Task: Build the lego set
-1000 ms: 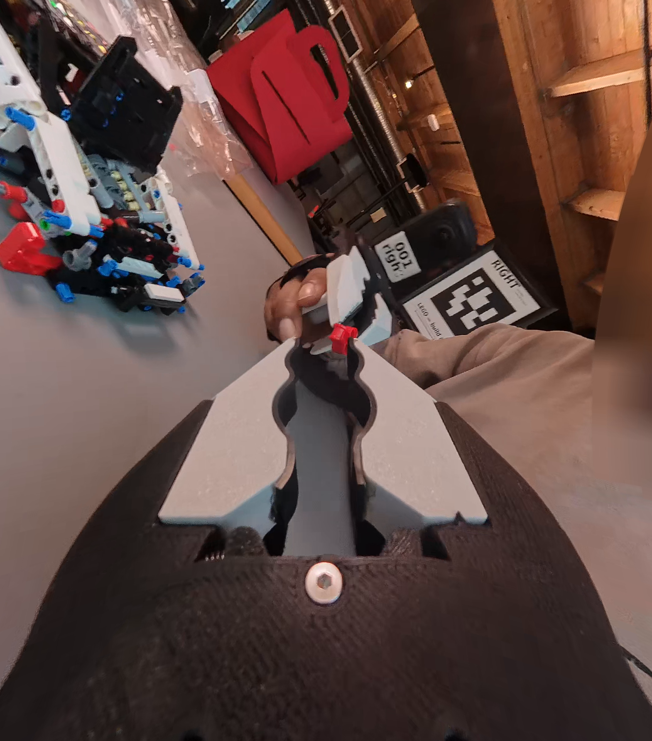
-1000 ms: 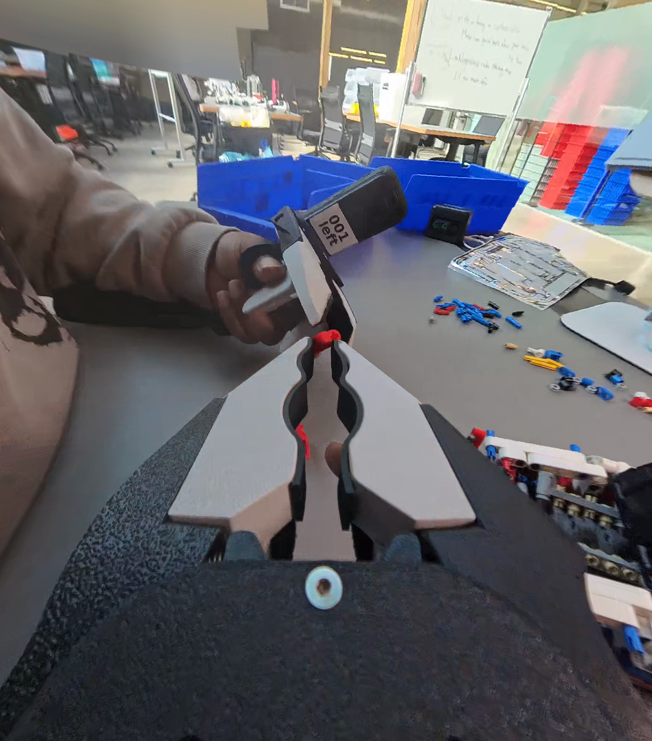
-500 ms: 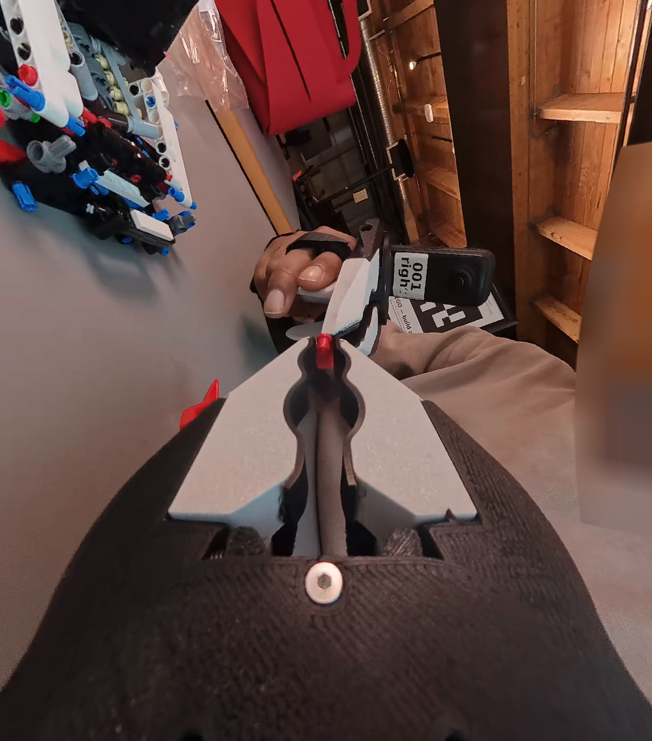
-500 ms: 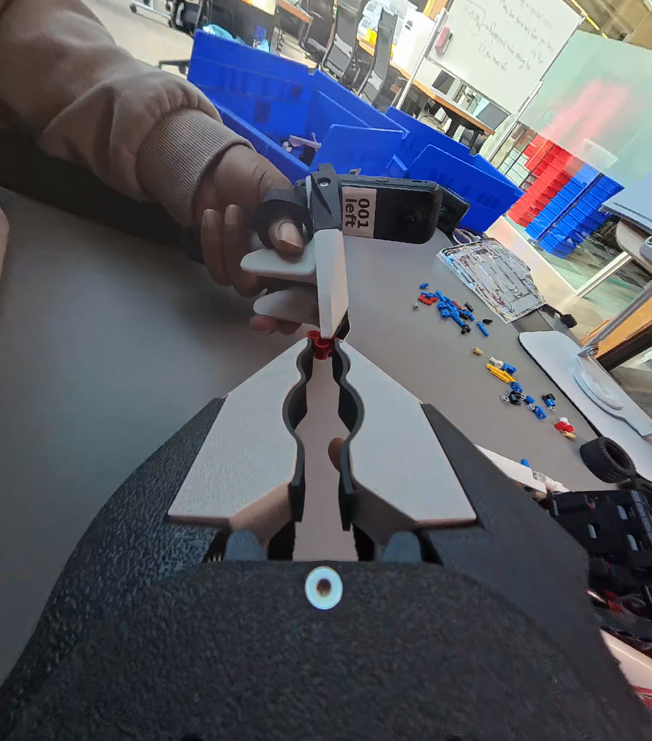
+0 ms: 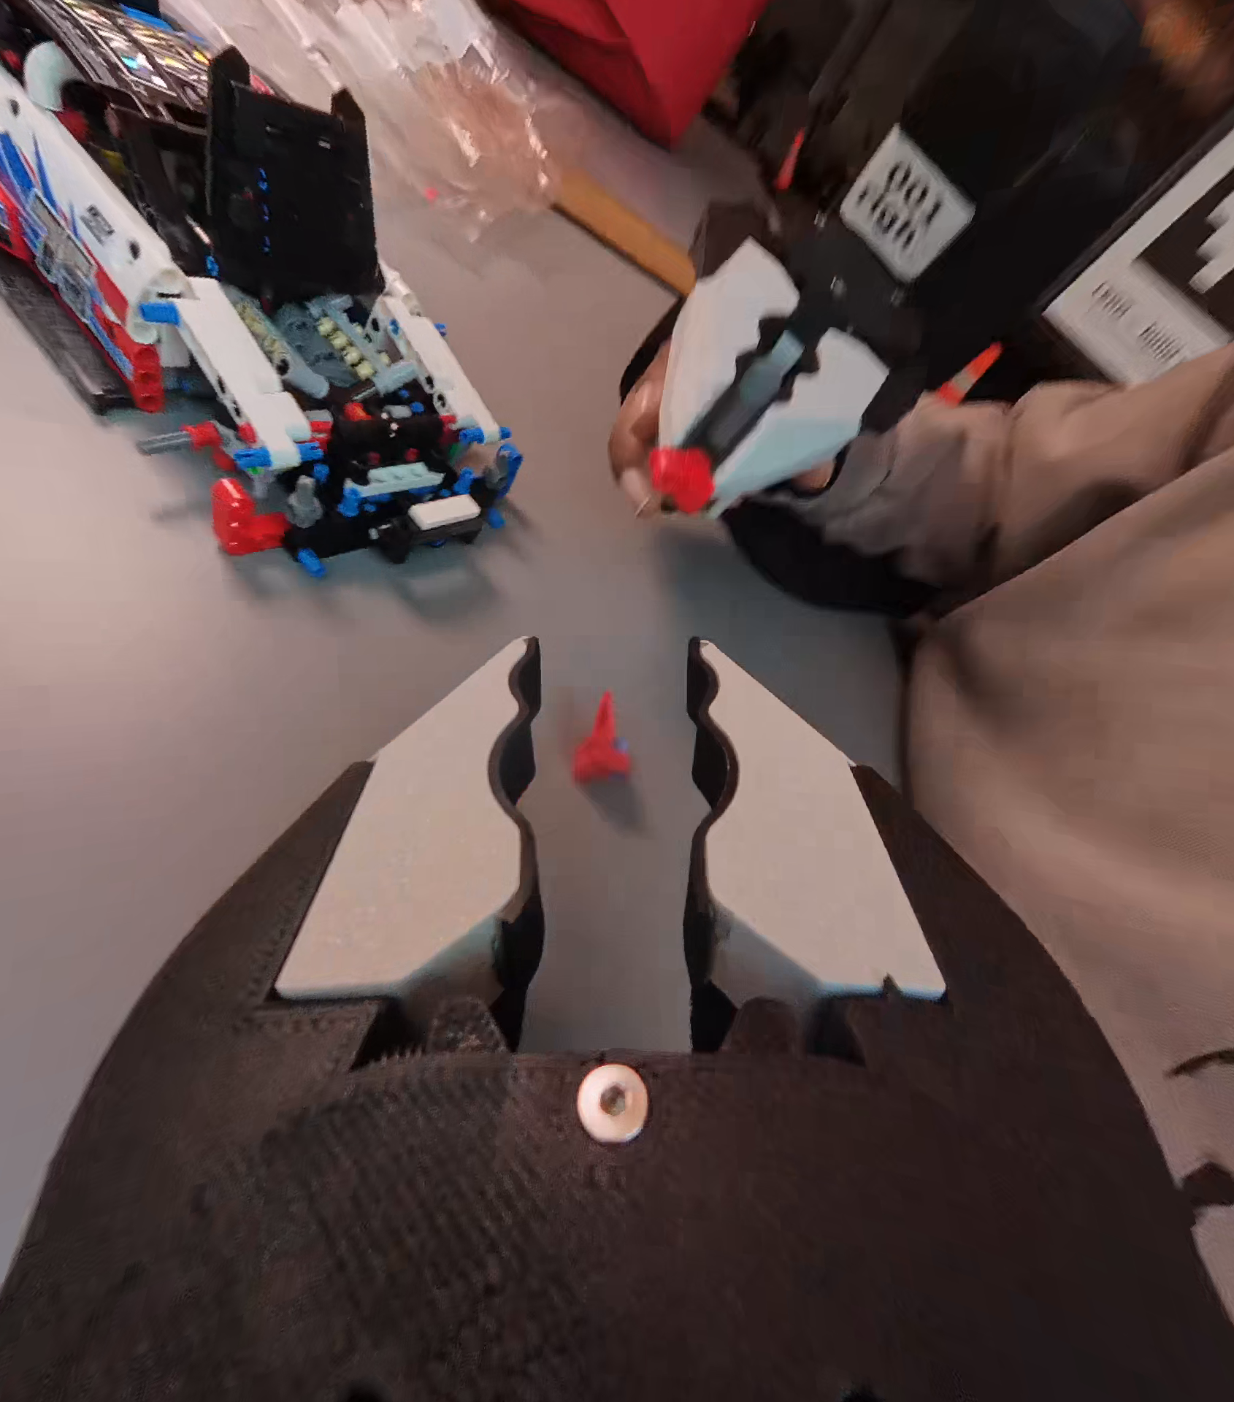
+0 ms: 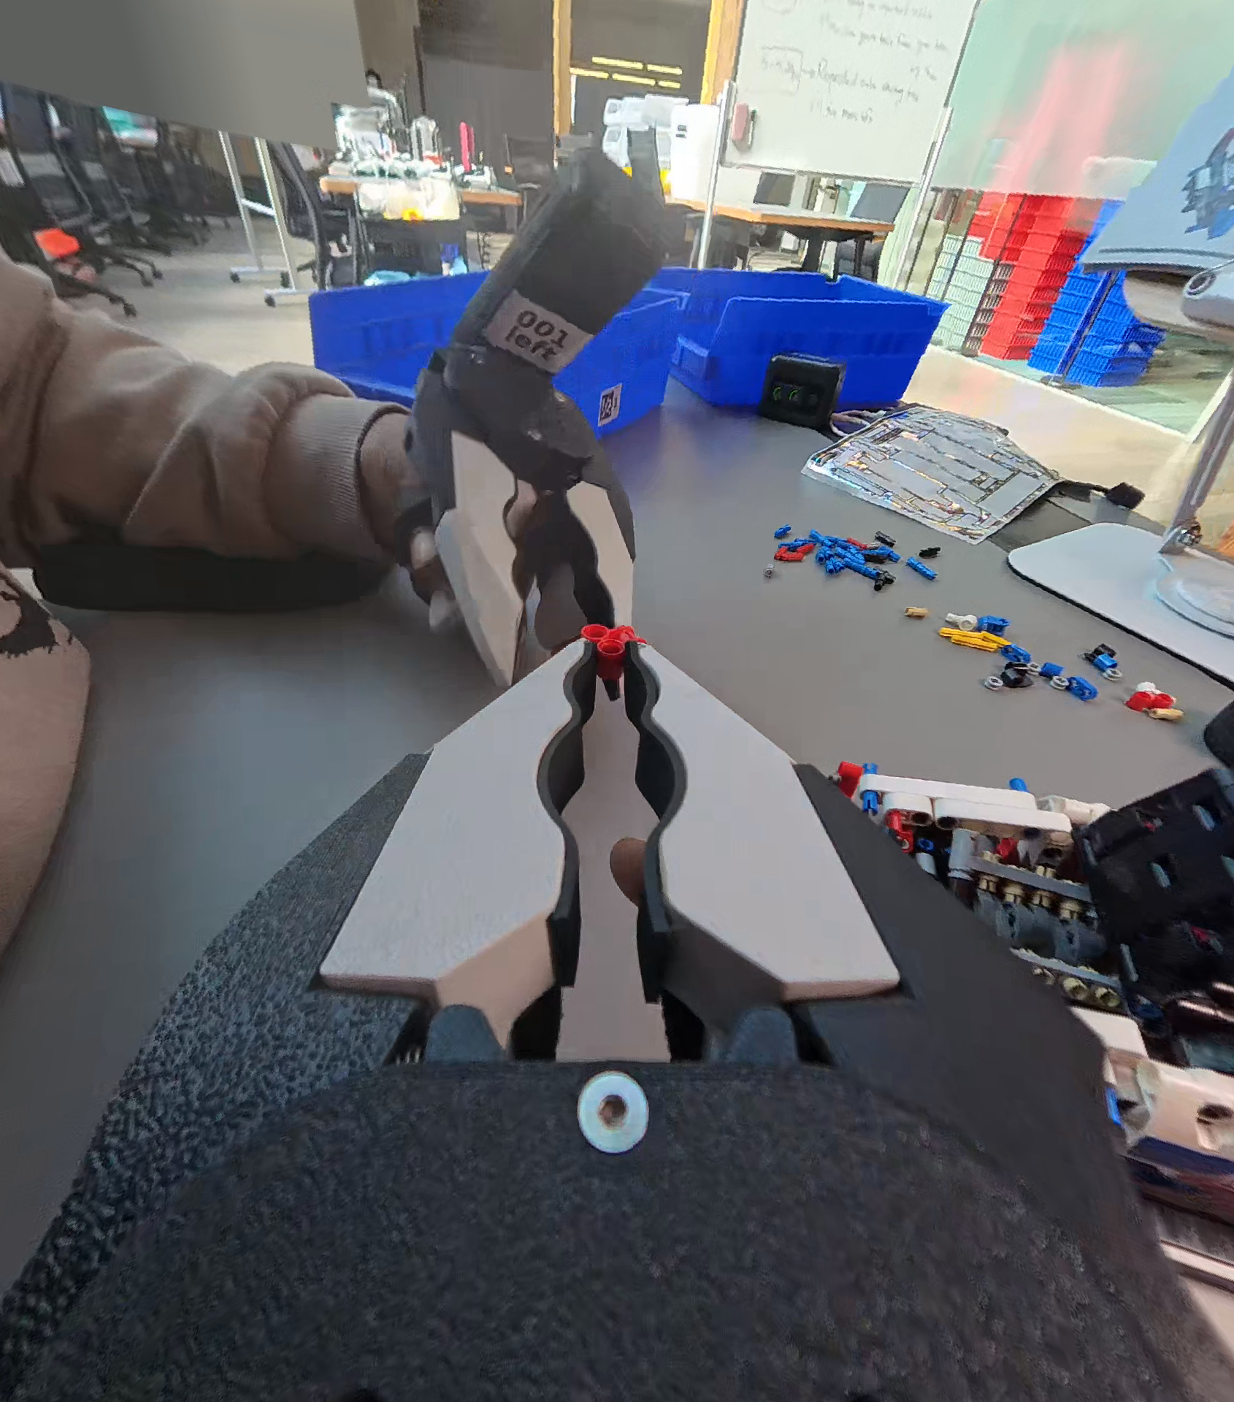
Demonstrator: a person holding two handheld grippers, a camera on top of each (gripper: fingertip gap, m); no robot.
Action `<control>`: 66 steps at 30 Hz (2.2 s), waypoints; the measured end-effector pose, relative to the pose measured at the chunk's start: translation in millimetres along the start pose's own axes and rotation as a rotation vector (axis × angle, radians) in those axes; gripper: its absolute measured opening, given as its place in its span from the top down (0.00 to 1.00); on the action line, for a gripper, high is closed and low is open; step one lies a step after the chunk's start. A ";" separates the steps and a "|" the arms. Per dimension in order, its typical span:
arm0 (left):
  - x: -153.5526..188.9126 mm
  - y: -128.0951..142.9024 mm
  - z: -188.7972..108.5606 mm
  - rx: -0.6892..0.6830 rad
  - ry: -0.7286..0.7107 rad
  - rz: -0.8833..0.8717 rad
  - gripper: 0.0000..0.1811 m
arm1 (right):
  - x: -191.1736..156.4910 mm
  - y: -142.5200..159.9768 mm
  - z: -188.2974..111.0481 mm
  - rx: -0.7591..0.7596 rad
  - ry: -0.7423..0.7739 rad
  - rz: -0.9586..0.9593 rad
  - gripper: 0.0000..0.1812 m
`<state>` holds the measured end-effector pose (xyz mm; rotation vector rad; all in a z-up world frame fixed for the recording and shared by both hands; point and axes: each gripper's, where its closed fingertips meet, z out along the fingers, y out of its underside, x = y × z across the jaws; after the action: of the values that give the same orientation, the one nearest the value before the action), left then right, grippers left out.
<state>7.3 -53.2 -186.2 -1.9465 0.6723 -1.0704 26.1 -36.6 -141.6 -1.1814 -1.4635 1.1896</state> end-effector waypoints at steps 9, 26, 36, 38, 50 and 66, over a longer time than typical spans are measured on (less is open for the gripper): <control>-2.5 50.0 10.7 -0.298 -0.081 0.367 0.73 | 33.5 -2.6 -21.8 0.052 0.065 0.145 0.98; -2.6 57.5 18.3 -0.350 -0.137 0.454 0.82 | 14.8 1.8 -17.4 0.019 -0.041 0.165 0.98; -5.9 50.1 30.3 -0.333 -0.209 0.480 0.93 | 5.9 10.7 -12.5 -0.026 -0.084 0.161 0.98; -11.0 38.8 28.7 -0.271 -0.249 0.430 0.93 | 5.6 10.3 -12.7 -0.025 -0.081 0.147 0.98; -0.3 -7.5 17.2 -0.021 -0.242 0.233 0.93 | -9.9 24.1 1.5 -0.087 -0.091 0.022 0.98; 9.8 -3.9 23.9 -0.024 -0.176 0.165 0.93 | -19.4 29.4 -0.6 -0.111 -0.138 -0.040 0.98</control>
<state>33.1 -49.1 -186.4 -1.9418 0.7356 -0.7837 33.7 -53.1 -171.7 -1.1577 -1.6678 1.1949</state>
